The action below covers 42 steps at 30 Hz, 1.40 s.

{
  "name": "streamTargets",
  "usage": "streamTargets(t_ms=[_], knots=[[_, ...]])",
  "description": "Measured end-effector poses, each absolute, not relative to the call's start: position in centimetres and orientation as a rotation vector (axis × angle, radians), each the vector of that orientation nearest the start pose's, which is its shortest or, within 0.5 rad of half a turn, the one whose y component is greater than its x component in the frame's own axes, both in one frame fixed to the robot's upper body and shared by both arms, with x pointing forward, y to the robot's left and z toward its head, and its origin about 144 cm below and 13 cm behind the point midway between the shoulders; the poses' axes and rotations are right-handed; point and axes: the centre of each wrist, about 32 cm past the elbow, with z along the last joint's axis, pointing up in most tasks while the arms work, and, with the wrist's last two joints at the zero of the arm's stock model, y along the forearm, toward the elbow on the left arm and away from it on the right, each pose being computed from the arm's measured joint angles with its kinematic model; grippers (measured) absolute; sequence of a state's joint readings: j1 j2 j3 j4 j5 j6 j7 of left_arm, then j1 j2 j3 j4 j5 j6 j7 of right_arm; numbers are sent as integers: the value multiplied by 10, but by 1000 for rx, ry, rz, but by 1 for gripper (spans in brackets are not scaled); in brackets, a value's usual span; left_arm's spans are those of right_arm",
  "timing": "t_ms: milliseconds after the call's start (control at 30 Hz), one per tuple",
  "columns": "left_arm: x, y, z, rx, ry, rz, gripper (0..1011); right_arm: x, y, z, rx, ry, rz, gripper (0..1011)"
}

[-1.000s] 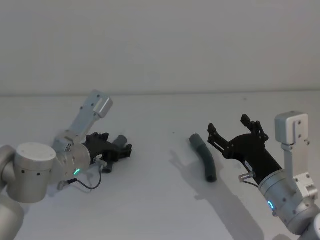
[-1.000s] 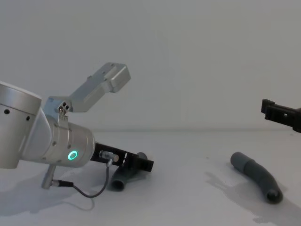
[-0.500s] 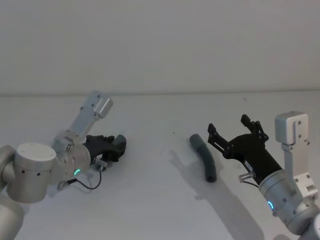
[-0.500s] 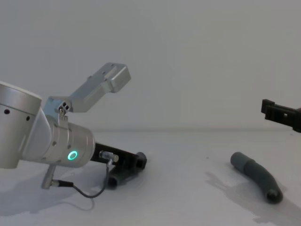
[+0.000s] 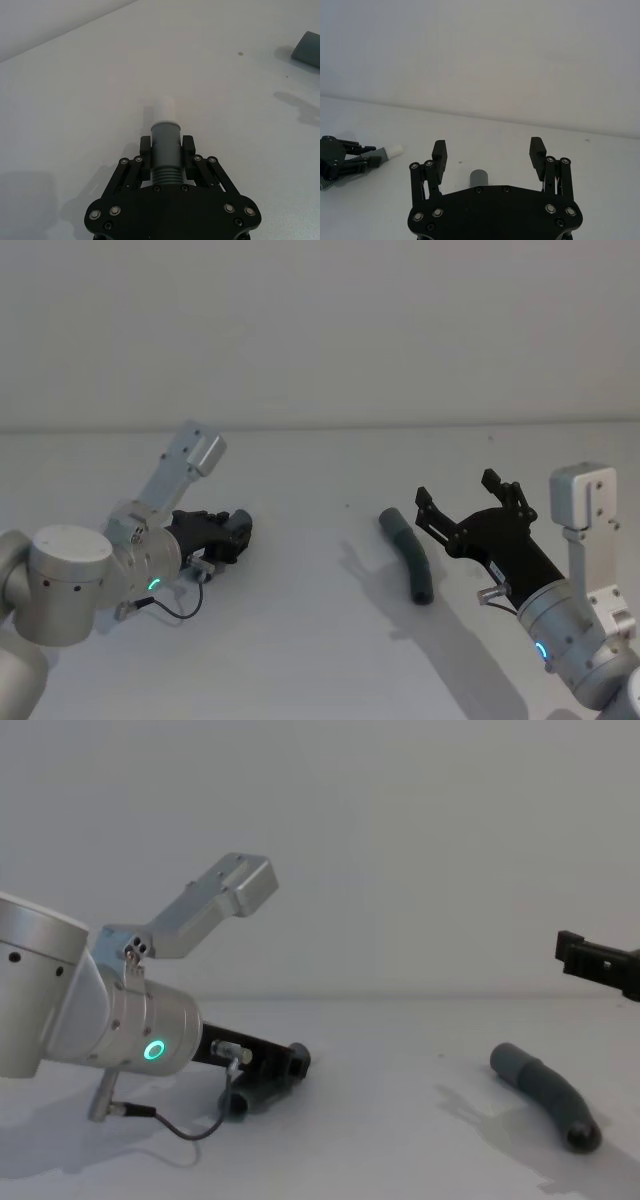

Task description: Use both hands to pick up one end of the pipe from the table, align the ends, and insert them.

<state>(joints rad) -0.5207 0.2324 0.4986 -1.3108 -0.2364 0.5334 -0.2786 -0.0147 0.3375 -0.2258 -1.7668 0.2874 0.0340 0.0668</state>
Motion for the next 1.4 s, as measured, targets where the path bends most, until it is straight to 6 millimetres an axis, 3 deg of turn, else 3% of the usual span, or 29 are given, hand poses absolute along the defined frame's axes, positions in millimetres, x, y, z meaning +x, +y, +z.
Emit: streamTargets(t_ms=[633,1400], knots=[[574,173,1225,407,50,893,331,443,-237,1189,26,-75,-1229,1002],[591,192,1238,271,-242,627,331,444,-237,1190,8,-62,-1229,1002]])
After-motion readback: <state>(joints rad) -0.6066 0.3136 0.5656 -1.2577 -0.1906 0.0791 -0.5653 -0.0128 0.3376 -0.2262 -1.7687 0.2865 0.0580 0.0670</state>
